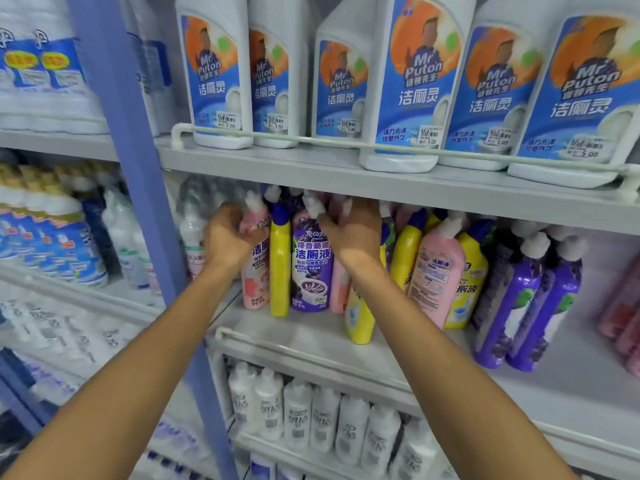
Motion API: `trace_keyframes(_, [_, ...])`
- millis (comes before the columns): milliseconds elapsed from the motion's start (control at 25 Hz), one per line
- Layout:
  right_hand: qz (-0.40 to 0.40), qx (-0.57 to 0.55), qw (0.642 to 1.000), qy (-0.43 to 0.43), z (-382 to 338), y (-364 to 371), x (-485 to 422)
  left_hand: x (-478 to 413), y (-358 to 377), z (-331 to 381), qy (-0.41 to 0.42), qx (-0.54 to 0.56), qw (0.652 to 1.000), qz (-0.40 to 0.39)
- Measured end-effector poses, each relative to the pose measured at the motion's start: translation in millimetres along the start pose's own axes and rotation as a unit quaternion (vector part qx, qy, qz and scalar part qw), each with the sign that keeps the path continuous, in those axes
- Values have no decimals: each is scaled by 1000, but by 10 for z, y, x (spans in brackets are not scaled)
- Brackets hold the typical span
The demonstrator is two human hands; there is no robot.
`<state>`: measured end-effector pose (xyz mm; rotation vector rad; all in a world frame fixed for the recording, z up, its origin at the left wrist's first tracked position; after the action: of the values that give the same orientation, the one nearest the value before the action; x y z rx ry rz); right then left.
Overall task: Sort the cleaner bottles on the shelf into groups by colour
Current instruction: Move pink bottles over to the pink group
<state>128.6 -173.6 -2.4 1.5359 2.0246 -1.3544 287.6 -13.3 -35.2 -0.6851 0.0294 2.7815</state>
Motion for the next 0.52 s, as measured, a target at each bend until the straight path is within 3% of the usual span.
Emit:
trace_keyframes(200, [-66,106,988,86,151,282,-228,-283,60,-266,-30,-13,996,-78])
trace_keyframes(520, [60,118,989,59,102,252,-90,-230,-60,-422,-26,51,996,-73])
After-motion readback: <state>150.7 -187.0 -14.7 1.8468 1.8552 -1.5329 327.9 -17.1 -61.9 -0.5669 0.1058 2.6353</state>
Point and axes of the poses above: each hand's wrist, its own x-axis away from the middle knuckle, its own y-axis out of the palm, z = x × y, the point moved 3 cm from there along -x, towards the middle knuckle, and after that the axes turned 14 degrees about x, right-handed, at the moved point
